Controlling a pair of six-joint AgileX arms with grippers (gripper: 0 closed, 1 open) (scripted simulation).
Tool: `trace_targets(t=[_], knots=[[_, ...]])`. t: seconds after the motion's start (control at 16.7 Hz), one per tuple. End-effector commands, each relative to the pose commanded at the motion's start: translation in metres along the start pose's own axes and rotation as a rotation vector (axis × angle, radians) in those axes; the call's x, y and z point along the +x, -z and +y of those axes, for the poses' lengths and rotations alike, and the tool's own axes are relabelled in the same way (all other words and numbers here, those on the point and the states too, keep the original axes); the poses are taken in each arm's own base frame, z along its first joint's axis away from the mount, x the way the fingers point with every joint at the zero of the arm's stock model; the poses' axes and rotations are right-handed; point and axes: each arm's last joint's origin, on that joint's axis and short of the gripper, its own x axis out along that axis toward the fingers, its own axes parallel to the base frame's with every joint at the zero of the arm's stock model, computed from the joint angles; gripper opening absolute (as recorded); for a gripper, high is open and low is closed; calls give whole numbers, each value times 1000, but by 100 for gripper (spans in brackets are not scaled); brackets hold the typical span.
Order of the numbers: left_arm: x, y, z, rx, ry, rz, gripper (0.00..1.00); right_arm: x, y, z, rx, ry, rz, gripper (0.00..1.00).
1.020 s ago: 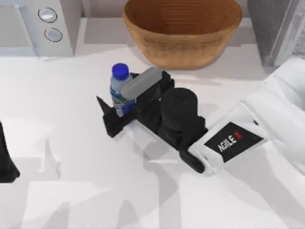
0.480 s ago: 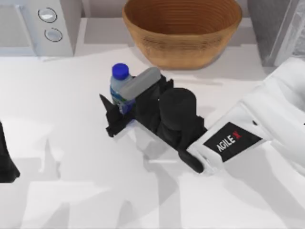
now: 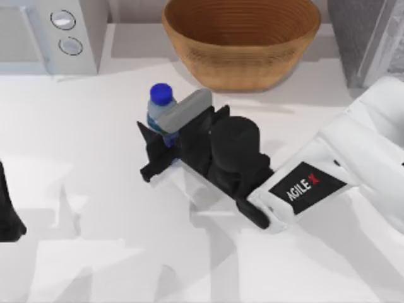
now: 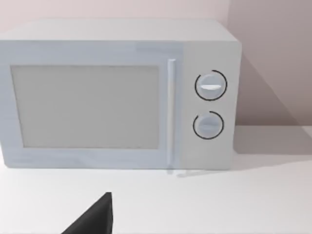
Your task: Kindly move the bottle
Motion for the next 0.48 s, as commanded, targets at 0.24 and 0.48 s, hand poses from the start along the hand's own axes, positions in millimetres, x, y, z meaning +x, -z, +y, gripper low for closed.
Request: trace_targets(t=[0.24, 0.48], knots=[[0, 0, 0, 0, 0, 0, 100, 0, 0, 0, 0, 0, 0, 0], [0, 0, 0, 0, 0, 0, 100, 0, 0, 0, 0, 0, 0, 0]])
